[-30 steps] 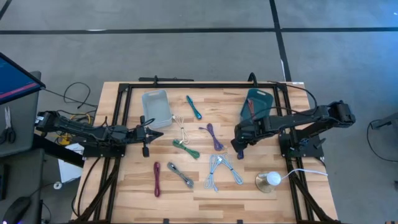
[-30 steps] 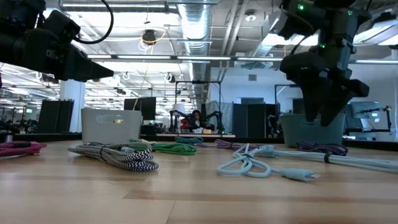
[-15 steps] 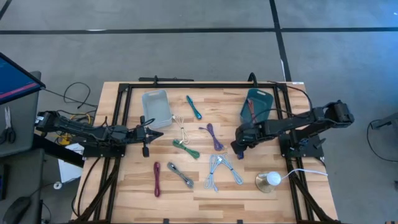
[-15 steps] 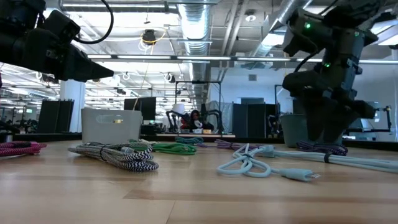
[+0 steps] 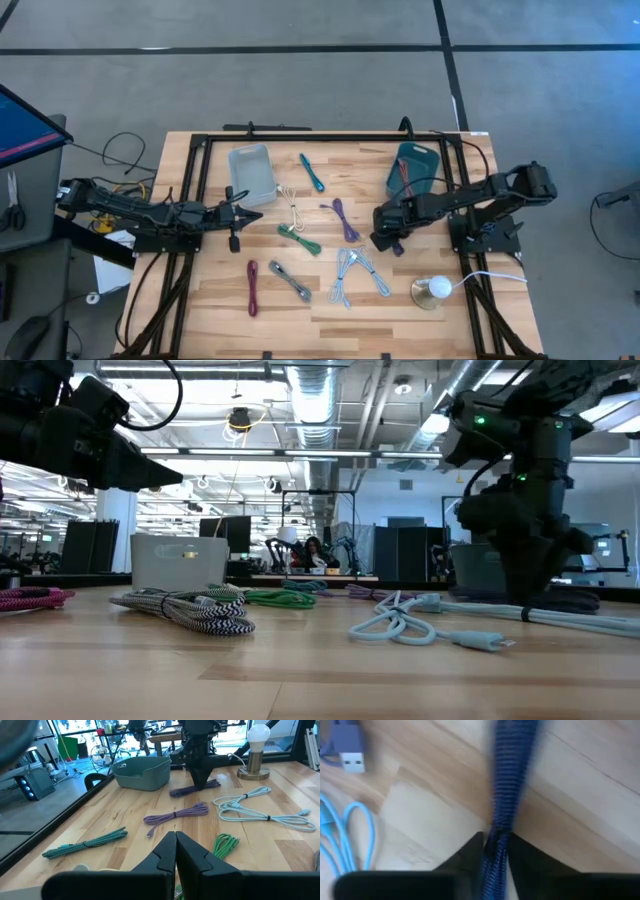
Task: Pick & Place USB Port
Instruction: Put the purple patterned USB cable into the gray bin
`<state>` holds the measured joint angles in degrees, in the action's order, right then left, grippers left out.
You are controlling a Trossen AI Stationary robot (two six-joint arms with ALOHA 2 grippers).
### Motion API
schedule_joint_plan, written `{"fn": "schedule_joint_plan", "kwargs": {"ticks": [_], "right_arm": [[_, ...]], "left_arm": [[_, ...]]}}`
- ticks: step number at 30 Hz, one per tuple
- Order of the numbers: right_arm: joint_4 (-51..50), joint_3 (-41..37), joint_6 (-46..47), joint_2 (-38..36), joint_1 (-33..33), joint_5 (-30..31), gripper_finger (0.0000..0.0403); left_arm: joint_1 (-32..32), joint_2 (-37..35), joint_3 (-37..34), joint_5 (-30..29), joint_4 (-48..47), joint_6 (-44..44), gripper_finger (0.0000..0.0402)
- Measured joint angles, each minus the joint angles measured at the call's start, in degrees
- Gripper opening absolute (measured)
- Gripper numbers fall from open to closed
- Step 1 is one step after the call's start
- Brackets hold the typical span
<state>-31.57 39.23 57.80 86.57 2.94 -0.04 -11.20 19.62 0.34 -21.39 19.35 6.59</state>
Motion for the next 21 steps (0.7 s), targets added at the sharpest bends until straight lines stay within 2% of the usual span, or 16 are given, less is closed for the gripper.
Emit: {"fn": "schedule_joint_plan", "kwargs": {"ticks": [2, 4, 6, 15, 21], "right_arm": [[1.1, 0.23, -1.99, -0.96, -0.01, -0.24, 0.0026], [3.08, 0.38, -3.9, -1.97, 0.17, -0.4, 0.0013], [4.69, 0.32, -5.46, -3.13, 0.53, -0.2, 0.0013], [9.14, 0.36, -15.51, -11.73, -0.03, 12.13, 0.0004], [14.95, 0.36, -25.43, -17.24, -2.53, 15.32, 0.0002]], "left_arm": [[0.0, 0.0, 0.0, -0.02, 0.0, 0.0, 0.001], [0.02, 0.0, 0.0, 0.0, 0.02, 0.29, 0.001], [0.0, 0.0, 0.0, -0.02, 0.12, 0.46, 0.001], [0.0, -0.02, 0.0, -1.93, 2.83, 4.06, 0.001], [0.0, 0.0, 0.0, -4.51, 4.27, 4.11, 0.001]]}}
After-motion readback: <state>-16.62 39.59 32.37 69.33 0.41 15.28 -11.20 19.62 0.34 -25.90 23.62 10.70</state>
